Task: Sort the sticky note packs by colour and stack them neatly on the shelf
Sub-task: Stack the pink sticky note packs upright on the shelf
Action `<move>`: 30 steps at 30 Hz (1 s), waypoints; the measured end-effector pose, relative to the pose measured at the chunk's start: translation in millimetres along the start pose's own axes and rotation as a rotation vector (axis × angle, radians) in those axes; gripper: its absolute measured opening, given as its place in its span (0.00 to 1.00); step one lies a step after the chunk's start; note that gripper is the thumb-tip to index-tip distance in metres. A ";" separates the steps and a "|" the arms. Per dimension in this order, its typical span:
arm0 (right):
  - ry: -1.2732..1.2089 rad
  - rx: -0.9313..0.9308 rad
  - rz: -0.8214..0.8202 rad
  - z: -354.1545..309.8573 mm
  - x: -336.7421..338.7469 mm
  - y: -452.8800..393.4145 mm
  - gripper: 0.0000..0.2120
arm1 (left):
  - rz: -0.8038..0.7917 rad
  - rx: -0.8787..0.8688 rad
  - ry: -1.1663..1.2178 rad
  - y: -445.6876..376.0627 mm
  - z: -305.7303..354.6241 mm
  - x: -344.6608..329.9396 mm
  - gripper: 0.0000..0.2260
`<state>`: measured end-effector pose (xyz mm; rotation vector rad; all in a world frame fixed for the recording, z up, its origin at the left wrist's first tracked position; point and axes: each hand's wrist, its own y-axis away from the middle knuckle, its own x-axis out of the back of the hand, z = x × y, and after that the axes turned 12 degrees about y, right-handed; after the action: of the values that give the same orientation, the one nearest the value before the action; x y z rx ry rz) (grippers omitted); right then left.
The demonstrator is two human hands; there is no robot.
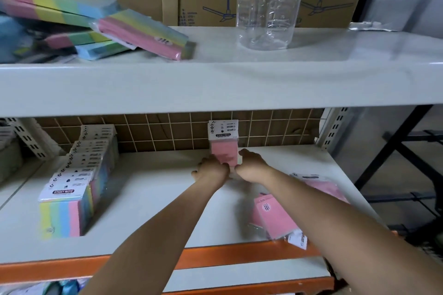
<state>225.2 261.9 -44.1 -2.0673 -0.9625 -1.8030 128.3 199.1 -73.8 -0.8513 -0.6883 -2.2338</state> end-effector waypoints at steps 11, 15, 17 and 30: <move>0.165 -0.069 0.005 58.4 48.0 44.9 0.08 | -0.242 -0.115 0.240 80.4 43.9 -21.7 0.05; 0.228 -0.114 0.035 78.0 55.2 69.1 0.13 | -0.301 -0.155 0.255 104.6 58.0 -41.1 0.07; 0.247 -0.162 0.045 86.6 59.1 79.3 0.14 | -0.310 -0.170 0.268 113.8 63.7 -48.3 0.12; 0.116 -0.391 -0.085 119.3 63.2 113.0 0.15 | -0.387 -0.217 0.361 139.1 90.0 -74.4 0.12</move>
<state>390.2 264.7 17.4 -2.1271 -0.7216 -2.2806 305.8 194.6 -35.6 -0.4111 -0.4720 -2.7546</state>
